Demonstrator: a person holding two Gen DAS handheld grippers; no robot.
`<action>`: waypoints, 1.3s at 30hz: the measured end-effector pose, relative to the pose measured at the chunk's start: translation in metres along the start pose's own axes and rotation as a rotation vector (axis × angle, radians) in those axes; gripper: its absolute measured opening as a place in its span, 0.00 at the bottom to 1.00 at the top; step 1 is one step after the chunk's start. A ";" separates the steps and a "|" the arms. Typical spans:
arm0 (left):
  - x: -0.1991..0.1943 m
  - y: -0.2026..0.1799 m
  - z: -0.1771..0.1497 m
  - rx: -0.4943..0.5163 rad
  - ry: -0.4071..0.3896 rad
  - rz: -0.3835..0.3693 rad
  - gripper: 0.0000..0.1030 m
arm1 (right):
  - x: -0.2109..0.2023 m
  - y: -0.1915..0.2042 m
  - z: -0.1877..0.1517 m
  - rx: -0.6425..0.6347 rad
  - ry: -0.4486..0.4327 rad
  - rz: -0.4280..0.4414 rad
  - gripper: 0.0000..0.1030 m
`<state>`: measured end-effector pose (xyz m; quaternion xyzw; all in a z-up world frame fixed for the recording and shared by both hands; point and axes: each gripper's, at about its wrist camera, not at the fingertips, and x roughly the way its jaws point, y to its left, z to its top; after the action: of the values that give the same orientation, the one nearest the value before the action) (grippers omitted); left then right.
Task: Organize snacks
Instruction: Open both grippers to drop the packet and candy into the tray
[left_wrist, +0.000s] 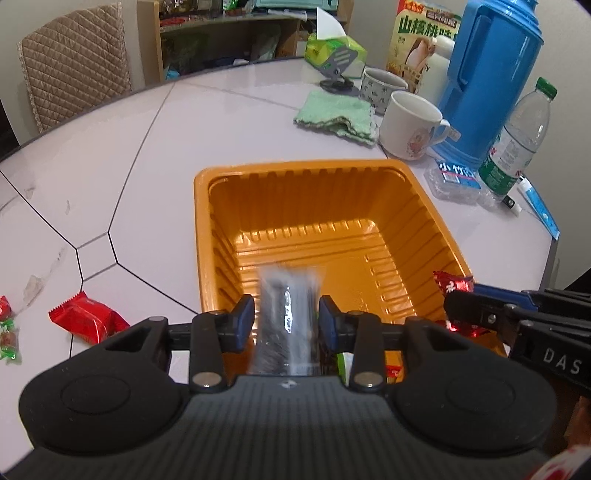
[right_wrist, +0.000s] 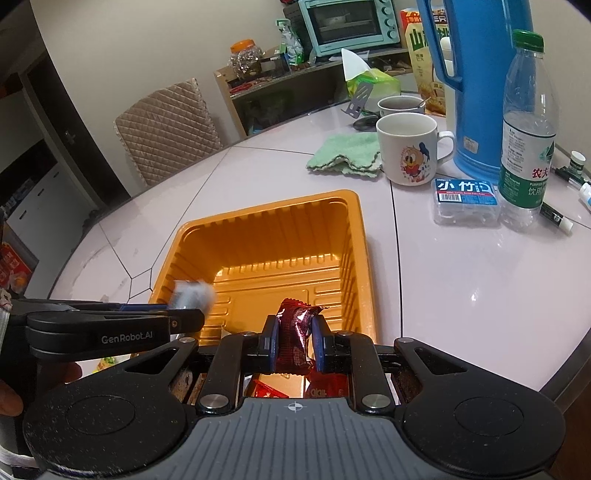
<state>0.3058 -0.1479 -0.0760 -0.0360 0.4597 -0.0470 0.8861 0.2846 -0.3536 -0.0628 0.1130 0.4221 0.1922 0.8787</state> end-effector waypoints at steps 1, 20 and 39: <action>-0.001 0.000 0.001 0.000 -0.002 -0.002 0.33 | 0.000 0.000 0.000 0.000 0.000 0.000 0.19; -0.020 0.005 -0.004 0.017 -0.009 -0.068 0.33 | 0.014 0.007 -0.002 0.001 0.027 0.010 0.19; -0.046 0.015 -0.021 0.013 -0.005 -0.115 0.34 | -0.010 0.010 -0.003 0.022 -0.022 -0.003 0.51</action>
<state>0.2633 -0.1281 -0.0526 -0.0565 0.4545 -0.1008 0.8832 0.2740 -0.3488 -0.0545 0.1244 0.4147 0.1850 0.8822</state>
